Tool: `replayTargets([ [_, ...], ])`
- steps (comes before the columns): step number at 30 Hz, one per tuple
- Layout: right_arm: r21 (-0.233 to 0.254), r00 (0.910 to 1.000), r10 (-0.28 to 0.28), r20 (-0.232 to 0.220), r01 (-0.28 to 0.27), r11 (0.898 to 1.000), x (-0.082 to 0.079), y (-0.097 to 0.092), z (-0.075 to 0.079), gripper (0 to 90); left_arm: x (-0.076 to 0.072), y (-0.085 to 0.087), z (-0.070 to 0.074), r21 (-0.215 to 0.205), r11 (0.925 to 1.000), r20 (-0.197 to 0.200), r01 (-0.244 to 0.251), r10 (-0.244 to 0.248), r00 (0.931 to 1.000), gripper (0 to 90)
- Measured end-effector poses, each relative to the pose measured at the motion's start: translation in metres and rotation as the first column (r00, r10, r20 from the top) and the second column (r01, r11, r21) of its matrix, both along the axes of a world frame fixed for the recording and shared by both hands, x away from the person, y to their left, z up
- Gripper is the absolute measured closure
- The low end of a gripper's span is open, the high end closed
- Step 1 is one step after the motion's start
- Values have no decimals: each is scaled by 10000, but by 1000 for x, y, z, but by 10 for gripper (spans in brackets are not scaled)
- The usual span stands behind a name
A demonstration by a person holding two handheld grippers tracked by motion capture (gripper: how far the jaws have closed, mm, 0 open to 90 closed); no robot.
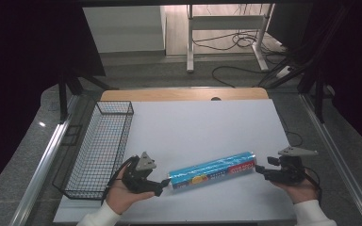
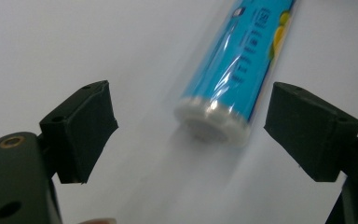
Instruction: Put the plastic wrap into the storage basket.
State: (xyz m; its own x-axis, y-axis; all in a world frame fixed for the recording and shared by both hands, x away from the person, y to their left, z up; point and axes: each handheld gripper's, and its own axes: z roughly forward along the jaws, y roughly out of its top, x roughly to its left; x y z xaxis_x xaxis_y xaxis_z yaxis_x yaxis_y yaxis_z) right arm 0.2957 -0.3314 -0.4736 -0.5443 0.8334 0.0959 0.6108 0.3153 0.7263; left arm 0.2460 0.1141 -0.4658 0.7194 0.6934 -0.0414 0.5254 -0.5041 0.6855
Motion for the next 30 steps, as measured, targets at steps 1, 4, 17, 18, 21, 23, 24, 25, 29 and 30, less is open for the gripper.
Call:
replayTargets([
  [1, -22, 10000, 1, 24, 0, 10000, -1, 0, -1, 295, 3, -4, 1, 4, 9999, 10, 116, -116, 9999, 157],
  [4, -62, 10000, -74, 47, 74, 10000, -4, -3, -4, 275, 11, -18, 3, 8, 9994, -37, 332, -332, 9994, 161],
  [17, -252, 9999, -74, -108, 71, 9997, -3, -7, -9, 276, 52, -67, 4, 313, 9883, -619, 1494, -1472, 9872, 185],
  [18, -278, 9999, -64, -129, 60, 9996, -3, -7, -9, 276, 55, -71, 4, 370, 9872, -627, 1552, -1527, 9863, 187],
  [21, -349, 9999, -16, -165, 10, 9994, -2, -6, -11, 276, 63, -80, 4, 232, 9840, -804, 1769, -1745, 9814, 191],
  [23, -408, 9998, -9, -221, 0, 9992, -2, -6, -11, 276, 69, -87, 4, 221, 9795, -980, 2000, -1970, 9755, 197],
  [24, -431, 9997, 7, -251, -18, 9991, -2, -6, -12, 276, 71, -90, 4, 223, 9777, -1041, 2086, -2052, 9732, 205],
  [25, -431, 9997, 7, -251, -18, 9991, -2, -6, -12, 276, 71, -90, 4, 223, 9777, -1041, 2086, -2052, 9732, 211],
  [29, -448, 9994, -24, -341, 9, 9990, -1, -7, -13, 276, 78, -110, 1, 331, 9664, -1202, 2551, -2495, 9609, 212],
  [30, -429, 9995, -40, -322, 26, 9991, -1, -8, -13, 276, 80, -114, 0, 347, 9641, -1270, 2632, -2570, 9580, 211],
])
